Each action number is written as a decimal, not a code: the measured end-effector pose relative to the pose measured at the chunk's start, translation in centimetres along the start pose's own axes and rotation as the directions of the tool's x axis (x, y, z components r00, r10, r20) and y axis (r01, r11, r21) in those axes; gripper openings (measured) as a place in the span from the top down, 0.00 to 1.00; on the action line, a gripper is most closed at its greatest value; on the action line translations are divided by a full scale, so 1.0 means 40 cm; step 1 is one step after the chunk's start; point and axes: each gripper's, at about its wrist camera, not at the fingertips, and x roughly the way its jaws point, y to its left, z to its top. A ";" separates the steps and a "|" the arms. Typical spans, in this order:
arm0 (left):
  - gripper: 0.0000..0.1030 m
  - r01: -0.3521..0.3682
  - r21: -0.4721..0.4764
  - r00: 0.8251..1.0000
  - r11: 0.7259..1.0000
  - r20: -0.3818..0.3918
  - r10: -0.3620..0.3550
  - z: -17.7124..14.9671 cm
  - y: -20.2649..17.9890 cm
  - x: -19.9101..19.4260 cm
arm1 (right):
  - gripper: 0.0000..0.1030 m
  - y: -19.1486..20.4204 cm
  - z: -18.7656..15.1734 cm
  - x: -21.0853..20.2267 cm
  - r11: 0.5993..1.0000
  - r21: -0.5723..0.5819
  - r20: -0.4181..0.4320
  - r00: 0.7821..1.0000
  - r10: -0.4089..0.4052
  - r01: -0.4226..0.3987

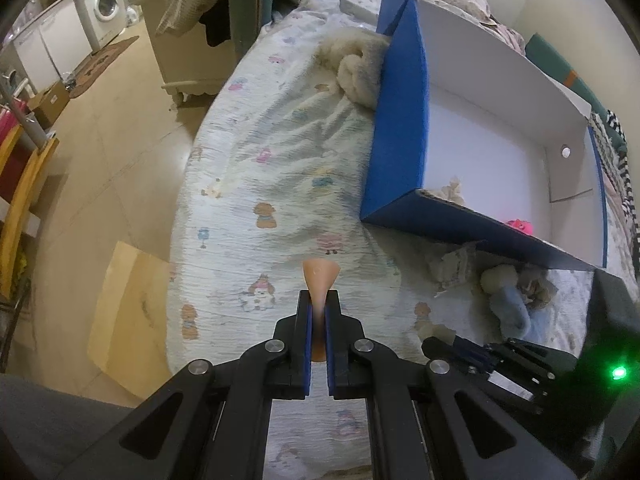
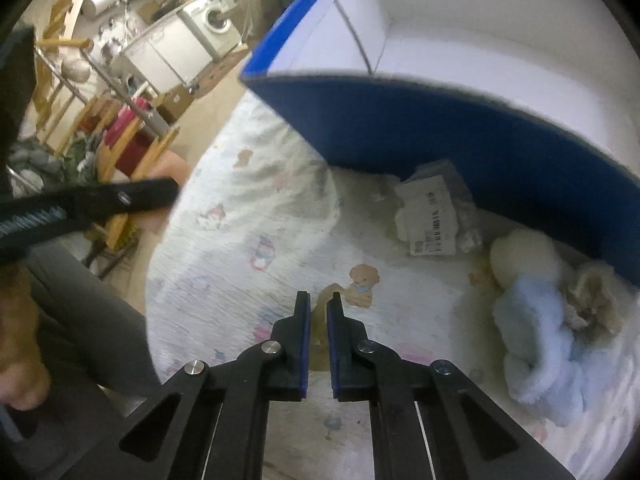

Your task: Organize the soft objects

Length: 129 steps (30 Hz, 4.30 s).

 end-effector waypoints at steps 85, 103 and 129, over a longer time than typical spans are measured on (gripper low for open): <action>0.37 -0.030 0.286 0.986 0.958 0.164 -0.018 0.253 -0.356 0.117 | 0.14 -0.380 0.212 -0.209 0.914 0.403 0.191 0.971 -0.143 0.056; 0.37 -0.049 0.259 0.980 0.965 0.198 -0.003 0.232 -0.330 0.079 | 0.01 -0.360 0.207 -0.235 0.919 0.387 0.231 0.956 -0.183 0.082; 0.35 -0.032 0.161 0.955 0.986 0.296 -0.017 0.097 -0.184 -0.083 | 0.01 -0.247 0.075 -0.351 0.946 0.283 0.304 0.921 -0.243 0.156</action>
